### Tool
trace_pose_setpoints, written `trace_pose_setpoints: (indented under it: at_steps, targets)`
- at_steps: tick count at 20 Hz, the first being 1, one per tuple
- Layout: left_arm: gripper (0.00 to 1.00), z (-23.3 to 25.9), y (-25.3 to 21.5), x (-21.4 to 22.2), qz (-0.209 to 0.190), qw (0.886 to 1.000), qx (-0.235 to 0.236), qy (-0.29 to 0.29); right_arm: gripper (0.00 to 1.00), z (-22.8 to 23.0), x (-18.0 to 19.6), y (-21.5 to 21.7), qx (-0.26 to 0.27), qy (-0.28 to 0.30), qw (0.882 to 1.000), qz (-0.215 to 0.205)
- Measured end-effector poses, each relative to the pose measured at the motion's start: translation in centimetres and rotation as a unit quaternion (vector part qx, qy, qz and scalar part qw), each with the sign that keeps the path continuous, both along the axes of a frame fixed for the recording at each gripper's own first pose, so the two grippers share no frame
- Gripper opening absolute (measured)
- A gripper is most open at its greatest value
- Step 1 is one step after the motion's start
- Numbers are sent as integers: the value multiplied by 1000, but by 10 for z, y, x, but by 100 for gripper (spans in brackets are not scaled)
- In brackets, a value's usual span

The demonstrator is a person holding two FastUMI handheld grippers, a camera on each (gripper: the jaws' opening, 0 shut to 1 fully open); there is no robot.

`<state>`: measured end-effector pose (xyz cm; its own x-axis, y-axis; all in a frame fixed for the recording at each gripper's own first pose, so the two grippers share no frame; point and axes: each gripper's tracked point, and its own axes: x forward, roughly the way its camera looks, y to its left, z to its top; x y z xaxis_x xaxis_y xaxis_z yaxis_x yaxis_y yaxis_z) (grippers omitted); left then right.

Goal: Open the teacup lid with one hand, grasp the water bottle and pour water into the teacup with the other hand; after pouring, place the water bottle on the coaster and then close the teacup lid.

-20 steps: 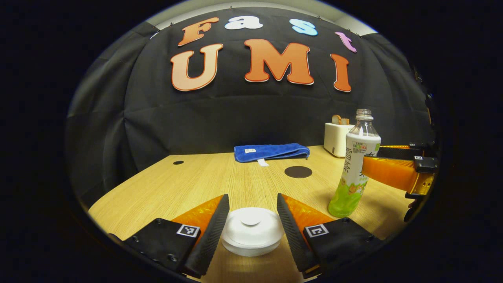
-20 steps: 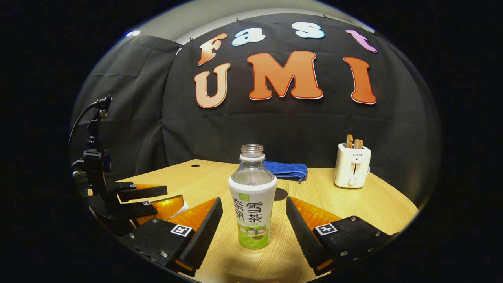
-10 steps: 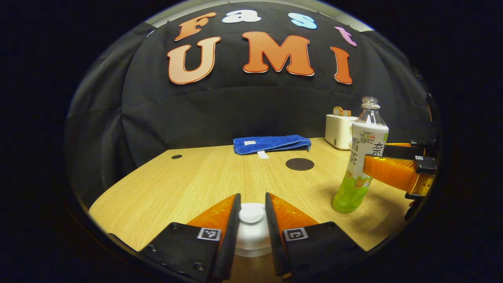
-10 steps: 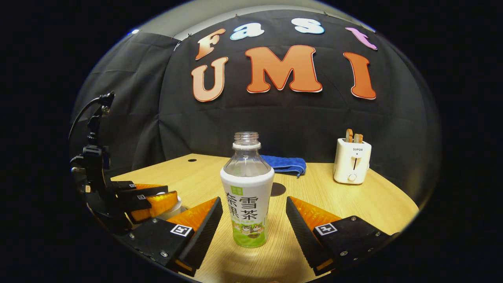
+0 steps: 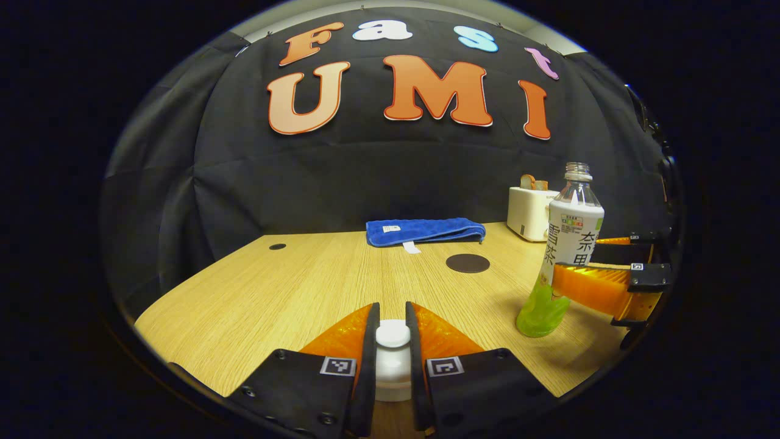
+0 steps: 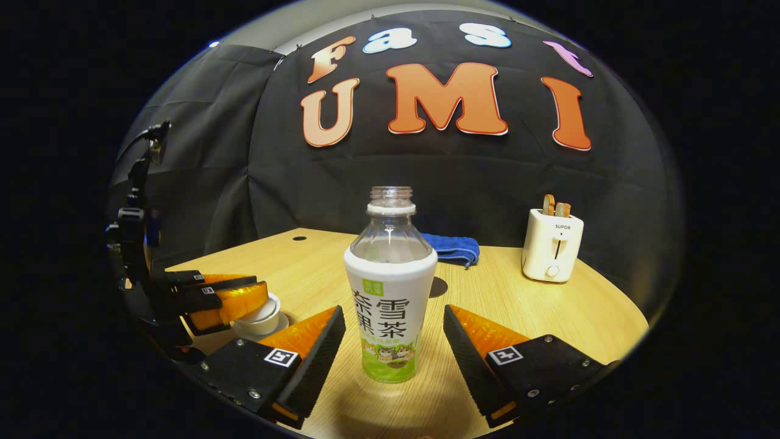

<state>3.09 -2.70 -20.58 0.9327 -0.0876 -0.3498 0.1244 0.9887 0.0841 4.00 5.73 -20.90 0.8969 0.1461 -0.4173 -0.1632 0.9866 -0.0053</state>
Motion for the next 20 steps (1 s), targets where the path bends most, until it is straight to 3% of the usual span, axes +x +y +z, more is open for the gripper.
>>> trace_pose_setpoints:
  at_steps: [7,11,12,17,20]
  targets:
    - [28,28,17,-2,21,999,-5,-33,94,-27,5,2,-24,45,999,3]
    - [28,39,30,-8,33,999,-7,-42,79,-32,3,3,-31,61,998,1]
    - [28,40,33,-10,35,998,-7,-43,67,-32,5,4,-32,62,998,1]
    - [28,44,50,-20,50,998,-9,-44,64,-27,4,7,-54,71,996,11]
    - [28,46,62,-24,58,997,-15,-44,57,-19,8,6,-108,62,992,21]
